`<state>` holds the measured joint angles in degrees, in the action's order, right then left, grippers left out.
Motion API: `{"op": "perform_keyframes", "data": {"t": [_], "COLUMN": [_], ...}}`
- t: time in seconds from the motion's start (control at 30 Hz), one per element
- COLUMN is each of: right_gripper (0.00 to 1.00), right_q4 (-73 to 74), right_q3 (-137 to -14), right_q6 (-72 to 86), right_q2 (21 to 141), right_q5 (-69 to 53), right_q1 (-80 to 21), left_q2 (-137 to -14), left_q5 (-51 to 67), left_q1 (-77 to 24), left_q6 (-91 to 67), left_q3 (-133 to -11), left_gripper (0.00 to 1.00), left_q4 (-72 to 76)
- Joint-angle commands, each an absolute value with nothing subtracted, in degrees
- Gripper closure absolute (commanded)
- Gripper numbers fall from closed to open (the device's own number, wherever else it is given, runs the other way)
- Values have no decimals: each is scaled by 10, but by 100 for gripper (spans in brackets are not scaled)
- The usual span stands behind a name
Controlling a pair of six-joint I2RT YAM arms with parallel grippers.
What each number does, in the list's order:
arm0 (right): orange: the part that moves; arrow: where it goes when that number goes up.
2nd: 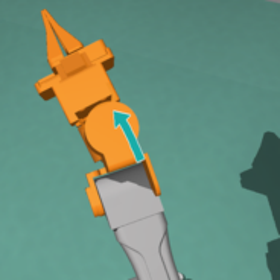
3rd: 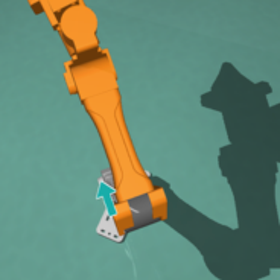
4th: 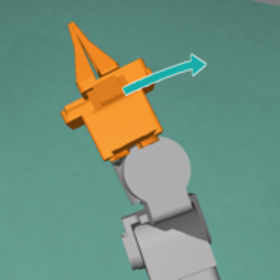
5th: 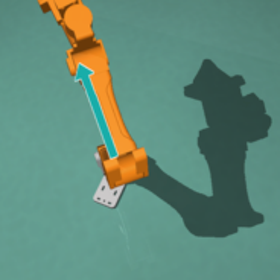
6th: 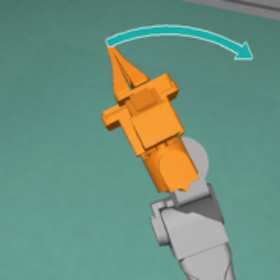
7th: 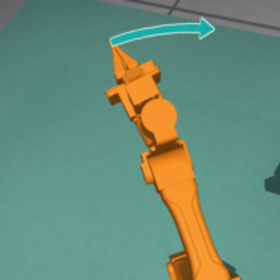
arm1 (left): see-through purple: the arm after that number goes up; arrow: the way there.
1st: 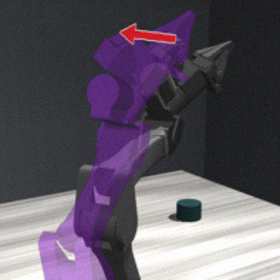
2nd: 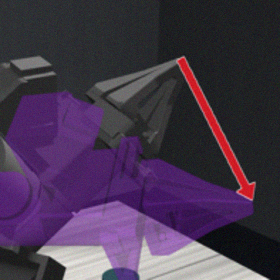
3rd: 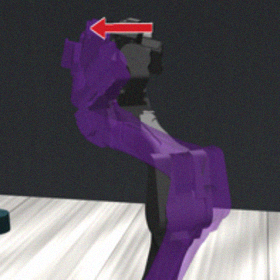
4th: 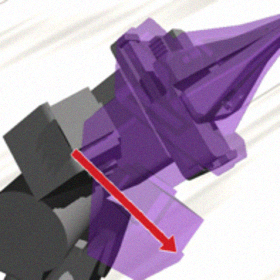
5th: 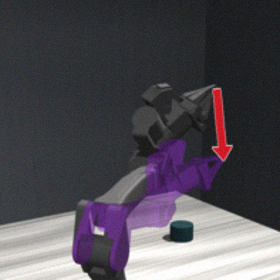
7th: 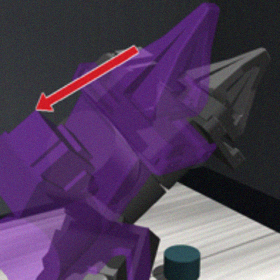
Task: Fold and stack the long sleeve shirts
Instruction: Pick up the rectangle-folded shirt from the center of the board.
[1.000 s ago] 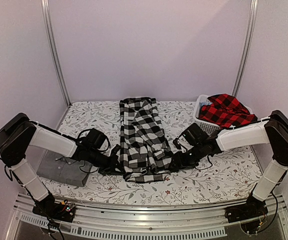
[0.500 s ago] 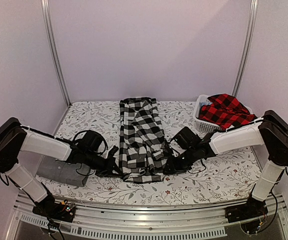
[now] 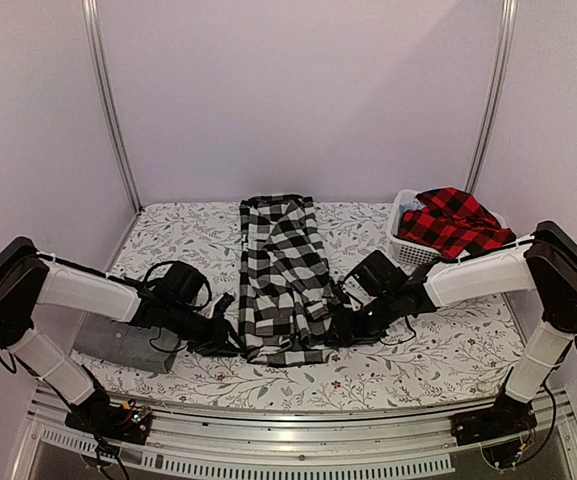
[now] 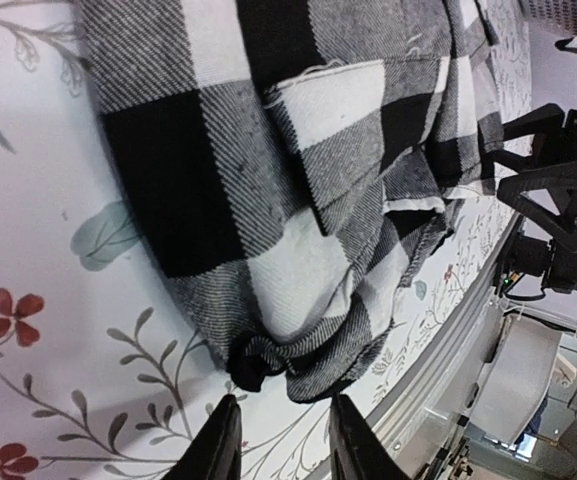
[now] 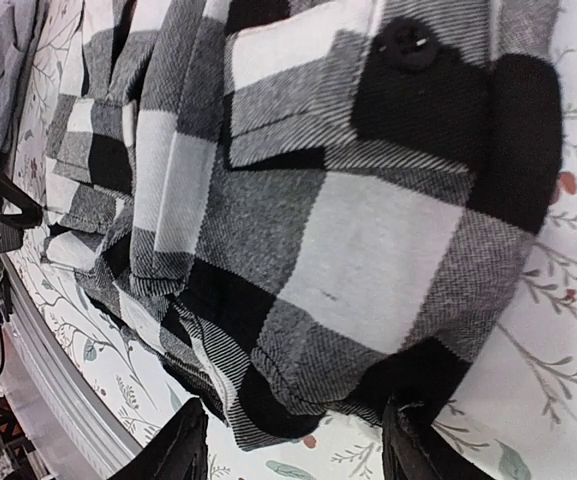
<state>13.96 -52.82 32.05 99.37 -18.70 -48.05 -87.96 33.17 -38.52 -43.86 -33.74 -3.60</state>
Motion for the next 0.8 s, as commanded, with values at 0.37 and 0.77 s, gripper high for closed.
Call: {"op": "perform_keyframes", "data": {"t": [0.37, 0.77], "right_gripper": [34, 38], "right_q4": [83, 114], "right_q3": [-536, -543], "right_q6": [311, 307], "right_q2": [1001, 1022], "right_q5": [-233, -232], "right_q1": [-382, -443], "left_q2": [-906, -943], "left_q5": [333, 365], "left_q1": [-360, -366], "left_q6": [-430, -428], "left_q3": [-347, -370], "left_gripper": [51, 56], "left_q4": [12, 20]}}
